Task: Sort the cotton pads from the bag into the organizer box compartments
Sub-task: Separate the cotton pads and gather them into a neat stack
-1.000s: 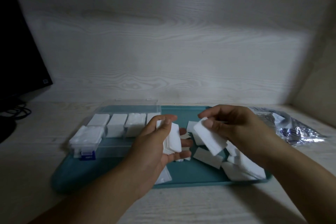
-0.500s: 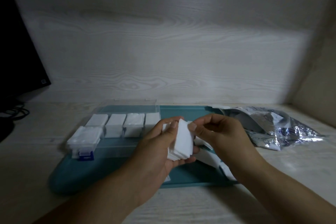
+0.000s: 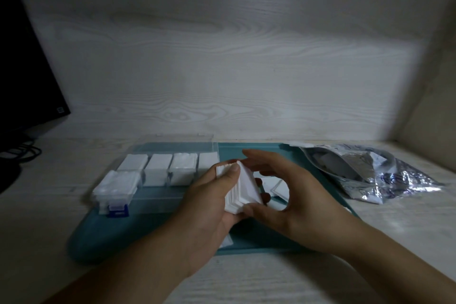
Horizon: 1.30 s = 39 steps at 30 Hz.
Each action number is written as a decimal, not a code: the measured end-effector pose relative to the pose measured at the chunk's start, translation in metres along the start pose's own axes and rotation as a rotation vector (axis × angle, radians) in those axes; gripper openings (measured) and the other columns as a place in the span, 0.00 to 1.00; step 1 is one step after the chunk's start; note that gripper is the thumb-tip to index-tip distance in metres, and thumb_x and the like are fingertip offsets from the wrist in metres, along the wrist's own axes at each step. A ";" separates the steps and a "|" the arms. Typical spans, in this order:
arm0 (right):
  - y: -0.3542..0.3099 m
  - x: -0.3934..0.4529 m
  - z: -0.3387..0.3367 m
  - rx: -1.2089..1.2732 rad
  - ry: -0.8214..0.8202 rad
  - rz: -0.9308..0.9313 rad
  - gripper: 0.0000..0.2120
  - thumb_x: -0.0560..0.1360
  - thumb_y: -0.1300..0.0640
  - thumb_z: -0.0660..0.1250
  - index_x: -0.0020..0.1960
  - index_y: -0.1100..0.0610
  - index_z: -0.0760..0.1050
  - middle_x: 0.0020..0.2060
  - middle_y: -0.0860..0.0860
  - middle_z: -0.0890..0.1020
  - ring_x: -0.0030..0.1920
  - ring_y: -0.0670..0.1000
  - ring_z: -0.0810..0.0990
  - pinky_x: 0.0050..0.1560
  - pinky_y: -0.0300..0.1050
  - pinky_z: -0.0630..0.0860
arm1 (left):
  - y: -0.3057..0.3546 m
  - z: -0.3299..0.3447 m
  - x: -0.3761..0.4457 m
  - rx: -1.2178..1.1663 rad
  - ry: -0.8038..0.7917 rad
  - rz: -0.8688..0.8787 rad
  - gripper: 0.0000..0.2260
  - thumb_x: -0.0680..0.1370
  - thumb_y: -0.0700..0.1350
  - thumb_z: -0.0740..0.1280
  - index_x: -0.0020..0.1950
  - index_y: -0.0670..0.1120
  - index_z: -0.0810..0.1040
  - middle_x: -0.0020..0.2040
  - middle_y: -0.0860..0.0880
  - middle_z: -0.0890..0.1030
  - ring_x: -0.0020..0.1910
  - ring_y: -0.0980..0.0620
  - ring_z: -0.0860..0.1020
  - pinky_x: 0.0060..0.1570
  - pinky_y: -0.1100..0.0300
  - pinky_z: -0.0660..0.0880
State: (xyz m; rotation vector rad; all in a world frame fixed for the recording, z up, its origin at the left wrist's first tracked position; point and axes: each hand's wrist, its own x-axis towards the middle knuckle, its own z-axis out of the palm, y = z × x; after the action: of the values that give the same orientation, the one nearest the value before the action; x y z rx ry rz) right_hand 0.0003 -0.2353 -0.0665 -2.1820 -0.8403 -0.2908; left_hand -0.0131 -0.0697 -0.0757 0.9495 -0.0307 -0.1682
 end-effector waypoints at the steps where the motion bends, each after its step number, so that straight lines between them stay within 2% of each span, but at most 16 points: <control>1: -0.001 0.000 0.000 -0.003 0.001 -0.005 0.37 0.68 0.53 0.78 0.73 0.46 0.65 0.62 0.35 0.76 0.64 0.35 0.72 0.64 0.29 0.67 | 0.000 0.000 0.000 0.002 -0.002 0.004 0.21 0.73 0.46 0.66 0.65 0.44 0.77 0.57 0.39 0.83 0.56 0.38 0.82 0.44 0.50 0.81; 7: -0.001 0.001 0.000 -0.036 -0.002 -0.020 0.40 0.66 0.48 0.79 0.73 0.47 0.65 0.63 0.35 0.74 0.64 0.33 0.71 0.63 0.26 0.65 | -0.002 0.001 0.001 0.002 -0.011 0.033 0.20 0.72 0.46 0.65 0.63 0.44 0.79 0.55 0.39 0.84 0.51 0.41 0.84 0.40 0.51 0.82; 11: 0.000 0.000 -0.002 -0.037 -0.017 -0.020 0.44 0.66 0.44 0.78 0.75 0.43 0.59 0.67 0.34 0.71 0.68 0.33 0.67 0.67 0.29 0.64 | -0.001 0.000 0.000 0.016 -0.028 0.037 0.20 0.69 0.46 0.67 0.61 0.45 0.79 0.51 0.38 0.85 0.45 0.40 0.84 0.38 0.51 0.82; 13: -0.001 0.000 -0.002 -0.032 -0.035 -0.028 0.43 0.67 0.46 0.77 0.76 0.43 0.58 0.68 0.34 0.70 0.68 0.33 0.66 0.67 0.29 0.63 | 0.000 0.000 -0.001 0.011 -0.030 0.035 0.19 0.70 0.45 0.67 0.61 0.45 0.79 0.51 0.37 0.84 0.45 0.40 0.84 0.37 0.52 0.81; 16: -0.001 0.001 -0.001 -0.026 -0.044 -0.041 0.41 0.69 0.51 0.77 0.76 0.46 0.60 0.64 0.35 0.74 0.66 0.34 0.70 0.64 0.27 0.64 | 0.000 0.001 -0.002 0.005 -0.031 0.031 0.15 0.76 0.42 0.65 0.62 0.43 0.79 0.53 0.38 0.84 0.49 0.41 0.84 0.37 0.53 0.81; 19: 0.000 0.001 0.000 -0.008 -0.036 -0.041 0.40 0.68 0.53 0.78 0.75 0.48 0.63 0.62 0.34 0.75 0.64 0.33 0.72 0.61 0.24 0.65 | -0.002 0.001 -0.001 0.009 0.005 0.027 0.15 0.76 0.42 0.65 0.63 0.43 0.79 0.55 0.38 0.84 0.53 0.39 0.83 0.39 0.52 0.81; 22: -0.001 0.001 0.000 -0.004 -0.028 -0.042 0.41 0.67 0.50 0.78 0.75 0.47 0.63 0.62 0.34 0.75 0.64 0.33 0.72 0.61 0.25 0.65 | -0.001 0.001 -0.001 0.040 -0.005 0.032 0.14 0.79 0.42 0.63 0.63 0.43 0.78 0.53 0.38 0.84 0.48 0.40 0.83 0.40 0.50 0.82; 27: -0.001 0.000 0.000 -0.023 -0.037 -0.056 0.42 0.67 0.50 0.78 0.76 0.47 0.61 0.64 0.34 0.74 0.66 0.33 0.70 0.64 0.26 0.64 | -0.001 0.000 -0.002 0.078 -0.025 0.048 0.20 0.72 0.46 0.66 0.64 0.45 0.79 0.52 0.38 0.84 0.48 0.39 0.83 0.42 0.49 0.81; 31: -0.001 0.000 0.001 -0.023 -0.018 -0.056 0.41 0.68 0.53 0.78 0.75 0.48 0.62 0.63 0.34 0.75 0.64 0.34 0.71 0.62 0.25 0.65 | -0.001 0.000 -0.002 0.061 -0.051 0.035 0.15 0.77 0.43 0.64 0.62 0.44 0.78 0.50 0.39 0.85 0.46 0.40 0.84 0.40 0.50 0.82; 34: -0.002 0.001 0.001 -0.019 -0.018 -0.061 0.41 0.68 0.52 0.78 0.75 0.47 0.62 0.63 0.35 0.75 0.64 0.35 0.72 0.62 0.26 0.66 | -0.001 -0.001 -0.002 0.050 -0.058 0.028 0.17 0.74 0.43 0.65 0.62 0.44 0.79 0.52 0.38 0.84 0.49 0.39 0.82 0.39 0.51 0.82; 39: -0.003 0.000 0.000 -0.016 -0.019 -0.074 0.42 0.68 0.50 0.78 0.76 0.46 0.60 0.65 0.34 0.74 0.65 0.33 0.70 0.63 0.26 0.65 | -0.002 -0.001 -0.002 0.099 -0.074 0.057 0.17 0.72 0.44 0.66 0.60 0.45 0.80 0.51 0.38 0.84 0.46 0.40 0.84 0.45 0.48 0.82</control>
State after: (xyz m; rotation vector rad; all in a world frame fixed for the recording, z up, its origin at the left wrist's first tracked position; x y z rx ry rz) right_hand -0.0016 -0.2338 -0.0652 -2.1744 -0.9340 -0.3147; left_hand -0.0154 -0.0699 -0.0776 1.0399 -0.1353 -0.1504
